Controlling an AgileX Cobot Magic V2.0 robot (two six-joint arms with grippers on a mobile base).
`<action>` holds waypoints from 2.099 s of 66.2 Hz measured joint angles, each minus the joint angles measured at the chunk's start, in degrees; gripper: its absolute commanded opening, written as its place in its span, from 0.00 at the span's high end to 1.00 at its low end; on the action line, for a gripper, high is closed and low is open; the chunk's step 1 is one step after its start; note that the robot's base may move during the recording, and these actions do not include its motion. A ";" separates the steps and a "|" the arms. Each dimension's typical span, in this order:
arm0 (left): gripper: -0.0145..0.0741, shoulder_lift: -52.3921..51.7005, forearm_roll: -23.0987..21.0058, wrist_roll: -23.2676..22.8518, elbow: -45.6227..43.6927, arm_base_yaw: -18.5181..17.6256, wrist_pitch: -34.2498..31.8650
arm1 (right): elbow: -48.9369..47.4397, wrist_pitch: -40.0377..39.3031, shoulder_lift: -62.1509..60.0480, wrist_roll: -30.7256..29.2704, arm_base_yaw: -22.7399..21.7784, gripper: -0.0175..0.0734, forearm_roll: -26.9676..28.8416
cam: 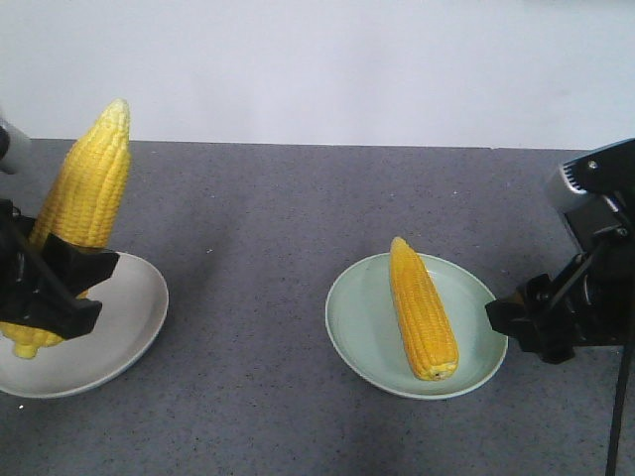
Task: Distribute corn equally
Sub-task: 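Tilt and lower the left gripper's cob onto the cream plate, then open the left gripper to release the cob on the cream plate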
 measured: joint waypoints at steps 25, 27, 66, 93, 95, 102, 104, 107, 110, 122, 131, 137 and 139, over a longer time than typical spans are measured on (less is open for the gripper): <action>0.49 13.32 8.18 -8.11 -4.64 10.16 7.66 | 0.00 0.02 0.00 0.00 0.00 0.17 0.12; 0.49 14.11 8.24 -8.18 -5.08 10.90 8.02 | 0.00 0.02 0.00 0.00 0.00 0.17 0.12; 0.49 30.94 5.21 -5.90 -11.93 15.98 13.90 | 0.00 0.02 0.00 0.00 0.00 0.17 0.12; 0.49 35.39 0.88 -3.36 -11.93 15.98 13.16 | 0.00 0.07 0.00 0.00 0.00 0.17 0.12; 0.49 35.76 0.88 -3.36 -11.93 15.98 13.16 | 0.00 0.09 0.00 0.00 0.00 0.17 0.12; 0.49 37.17 0.76 -3.36 -11.93 15.98 13.55 | 0.00 0.14 0.00 0.00 0.00 0.17 0.12; 0.48 37.45 0.76 -3.36 -11.93 15.98 13.67 | 0.00 0.14 0.00 0.00 0.00 0.17 0.12; 0.47 38.00 0.71 -3.36 -11.93 15.98 13.67 | 0.00 0.14 0.00 0.00 0.00 0.17 0.12; 0.46 38.41 0.71 -3.36 -11.93 15.98 13.67 | 0.00 0.14 0.00 0.00 0.00 0.17 0.12; 0.32 38.77 0.71 -3.36 -11.93 15.98 13.47 | 0.00 0.20 0.00 0.00 0.00 0.17 0.12; 0.24 38.77 0.70 -3.36 -11.93 15.98 12.38 | 0.00 0.31 0.00 0.00 0.00 0.17 0.12; 0.23 38.77 0.70 -3.36 -11.93 15.98 11.58 | 0.00 0.43 0.00 0.00 0.00 0.17 0.12; 0.23 38.77 0.70 -3.36 -11.93 15.98 11.47 | 0.00 0.43 0.00 0.00 0.00 0.17 0.12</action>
